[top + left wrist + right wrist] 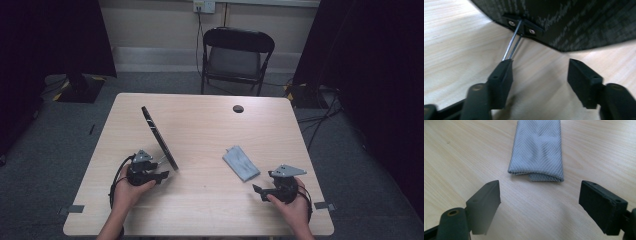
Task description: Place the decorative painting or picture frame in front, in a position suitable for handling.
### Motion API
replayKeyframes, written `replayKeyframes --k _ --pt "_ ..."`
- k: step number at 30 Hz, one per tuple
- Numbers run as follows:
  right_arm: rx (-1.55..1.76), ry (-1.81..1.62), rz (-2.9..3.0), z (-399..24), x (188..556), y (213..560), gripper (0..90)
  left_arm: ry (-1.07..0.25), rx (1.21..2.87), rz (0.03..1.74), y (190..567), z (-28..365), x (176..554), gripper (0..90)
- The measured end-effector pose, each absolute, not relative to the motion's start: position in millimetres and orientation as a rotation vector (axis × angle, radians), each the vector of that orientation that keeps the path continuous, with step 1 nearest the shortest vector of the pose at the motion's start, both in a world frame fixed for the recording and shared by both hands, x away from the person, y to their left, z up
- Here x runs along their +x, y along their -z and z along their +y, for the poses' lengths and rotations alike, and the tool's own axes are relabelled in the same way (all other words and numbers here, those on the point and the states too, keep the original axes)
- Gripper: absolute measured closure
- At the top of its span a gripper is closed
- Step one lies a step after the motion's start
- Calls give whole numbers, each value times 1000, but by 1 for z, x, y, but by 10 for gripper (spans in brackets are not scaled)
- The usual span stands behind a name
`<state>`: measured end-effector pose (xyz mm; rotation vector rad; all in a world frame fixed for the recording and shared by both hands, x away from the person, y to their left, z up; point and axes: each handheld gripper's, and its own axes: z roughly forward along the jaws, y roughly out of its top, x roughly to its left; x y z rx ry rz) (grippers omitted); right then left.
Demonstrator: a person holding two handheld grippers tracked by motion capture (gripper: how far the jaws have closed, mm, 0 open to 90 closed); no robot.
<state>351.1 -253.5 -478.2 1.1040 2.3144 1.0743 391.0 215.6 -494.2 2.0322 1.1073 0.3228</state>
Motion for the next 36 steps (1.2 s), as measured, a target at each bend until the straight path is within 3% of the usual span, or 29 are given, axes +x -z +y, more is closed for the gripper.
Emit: replayKeyframes --k 6,14,20,36 --pt "1106 -1067 2317 -254 352 479 173 -374 2039 1156 494 230 396 297" --pt "1093 -1059 2324 -249 354 479 173 -332 2039 1135 488 238 364 297" --pt "1070 -1056 2323 -244 354 475 173 -302 2054 1074 477 223 342 273" --pt "1028 -1074 2355 -229 363 475 178 -328 2015 1033 446 190 333 221"
